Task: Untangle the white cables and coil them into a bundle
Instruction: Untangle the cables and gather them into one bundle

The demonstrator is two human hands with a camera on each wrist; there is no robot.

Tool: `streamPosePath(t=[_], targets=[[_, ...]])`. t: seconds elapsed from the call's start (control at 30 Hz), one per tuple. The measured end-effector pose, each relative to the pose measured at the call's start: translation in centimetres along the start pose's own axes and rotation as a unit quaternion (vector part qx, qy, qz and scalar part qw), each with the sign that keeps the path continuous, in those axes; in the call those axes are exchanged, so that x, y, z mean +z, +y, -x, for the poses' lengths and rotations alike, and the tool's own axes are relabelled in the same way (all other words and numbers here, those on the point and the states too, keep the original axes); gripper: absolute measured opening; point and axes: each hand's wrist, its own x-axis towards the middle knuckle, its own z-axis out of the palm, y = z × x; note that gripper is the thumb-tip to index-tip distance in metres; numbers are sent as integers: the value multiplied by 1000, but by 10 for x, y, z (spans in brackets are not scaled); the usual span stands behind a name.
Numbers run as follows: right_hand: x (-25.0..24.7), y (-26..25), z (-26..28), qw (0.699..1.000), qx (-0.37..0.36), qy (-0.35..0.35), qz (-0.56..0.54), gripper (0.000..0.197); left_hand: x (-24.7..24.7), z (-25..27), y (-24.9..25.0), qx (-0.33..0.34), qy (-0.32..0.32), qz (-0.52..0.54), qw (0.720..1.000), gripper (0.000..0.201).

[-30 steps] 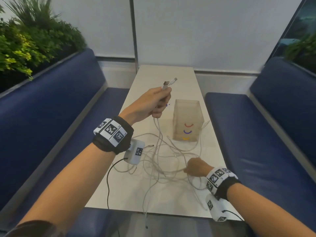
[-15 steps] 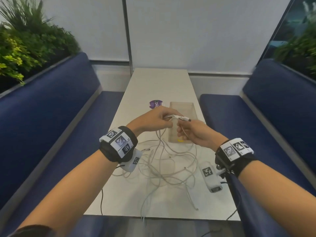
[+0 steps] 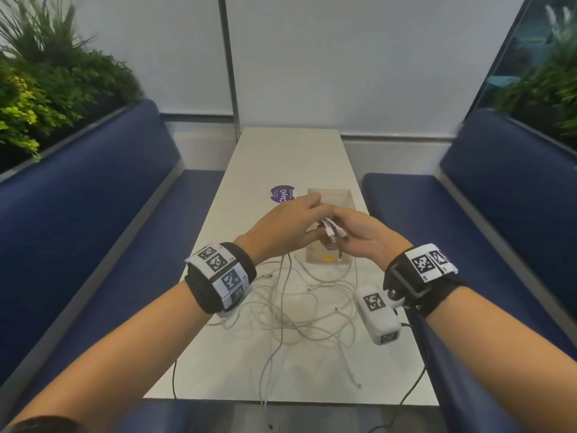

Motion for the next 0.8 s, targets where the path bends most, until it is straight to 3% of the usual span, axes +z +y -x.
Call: streamPosePath(t=[0.07, 0.13, 0.37, 0.47, 0.57, 0.67, 0.8], targets=[[1, -3, 2, 1000, -6, -3, 14, 13, -3, 2, 2, 14, 15, -21, 1000, 41], [2, -6, 3, 1000, -3, -21, 0, 9, -4, 3, 2, 21, 30, -23, 999, 34], [12, -9, 8, 996, 18, -68, -46, 19, -15, 6, -7, -60, 68, 51, 995, 29], [13, -13, 9, 996, -10, -87, -33, 24, -22, 7, -10, -92, 39, 78, 992, 27], [11, -20, 11, 995, -65, -75, -18, 21, -24, 9, -16, -101, 12, 52, 993, 9], [11, -16, 3, 991, -116, -71, 11, 22, -31, 7, -14, -105, 13, 104, 989, 18], [23, 8, -5, 963, -110, -210, 131, 50, -53, -1, 4, -151, 69, 255, 952, 31]])
